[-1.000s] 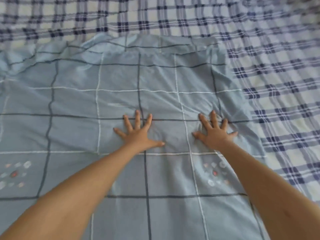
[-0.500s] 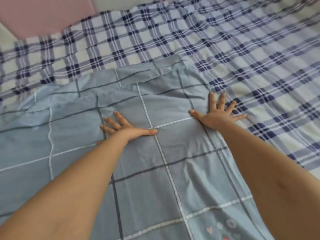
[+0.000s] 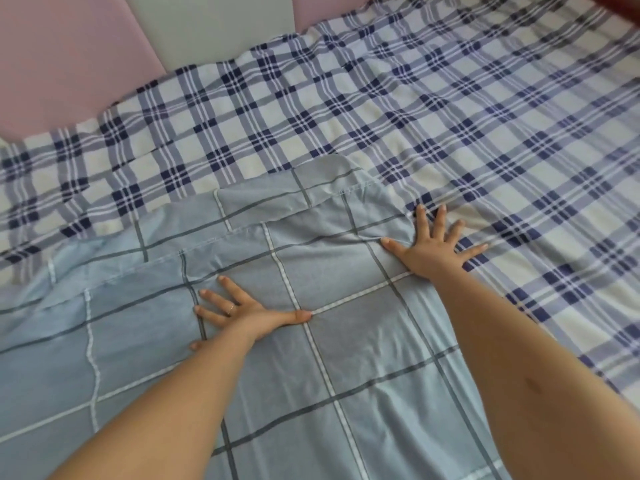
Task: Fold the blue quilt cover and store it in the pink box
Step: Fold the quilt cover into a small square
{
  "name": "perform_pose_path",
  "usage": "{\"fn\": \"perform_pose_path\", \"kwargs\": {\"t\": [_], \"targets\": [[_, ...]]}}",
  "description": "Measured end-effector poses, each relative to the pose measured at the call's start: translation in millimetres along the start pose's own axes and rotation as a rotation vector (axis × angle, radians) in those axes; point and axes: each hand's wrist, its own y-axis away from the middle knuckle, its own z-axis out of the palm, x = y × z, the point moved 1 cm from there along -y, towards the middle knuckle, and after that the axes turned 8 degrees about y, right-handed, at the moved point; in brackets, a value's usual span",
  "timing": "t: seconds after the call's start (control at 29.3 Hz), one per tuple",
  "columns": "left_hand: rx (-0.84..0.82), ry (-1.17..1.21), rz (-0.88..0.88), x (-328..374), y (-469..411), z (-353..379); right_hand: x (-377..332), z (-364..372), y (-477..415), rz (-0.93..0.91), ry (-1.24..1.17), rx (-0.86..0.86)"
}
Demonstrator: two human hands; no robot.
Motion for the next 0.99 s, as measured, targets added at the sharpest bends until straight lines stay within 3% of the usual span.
{"fn": "perform_pose_path", "kwargs": {"t": [0.24,0.31,0.38,0.44,0.55,0.62,0.65,0.72,0.75,0.79,0.85,0.92,0.99], "targets": [[0.0,-0.004,-0.028,8,0,-5,-17,-9,-13,0.13,-0.152,0.039],[-0.004,-0.009,-0.031,10,-2,-6,-30,-19,-17,0.146,-0.329,0.189],[-0.005,-0.014,-0.031,12,-2,-8,-40,-34,-21,0.042,-0.629,0.312],[-0.017,-0.019,-0.039,11,-4,-9,-52,-54,-24,-0.035,-0.765,0.226],[-0.029,-0.031,-0.054,12,-6,-10,-73,-79,-24,-0.073,-0.693,0.027],[-0.028,-0.042,-0.051,14,-5,-12,-87,-83,-10,-0.235,-0.695,0.159],[-0.024,-0.037,-0.062,14,-3,-12,-90,-81,-2,-0.396,-0.627,0.357],[-0.01,-0.039,-0.06,17,-2,-12,-86,-64,19,-0.814,-0.259,0.843],[-0.004,-0.048,-0.059,19,-2,-13,-78,-51,27,-1.044,-0.015,1.016],[0.004,-0.053,-0.06,18,-3,-11,-68,-33,28,-1.227,0.218,1.059],[0.016,-0.059,-0.071,19,-3,-12,-46,-4,30,-1.325,0.459,0.848],[0.01,-0.043,-0.078,15,-3,-11,-28,11,32,-1.258,0.396,0.625],[-0.012,-0.034,-0.067,11,-5,-7,-22,3,38,-1.197,0.239,0.552]]}}
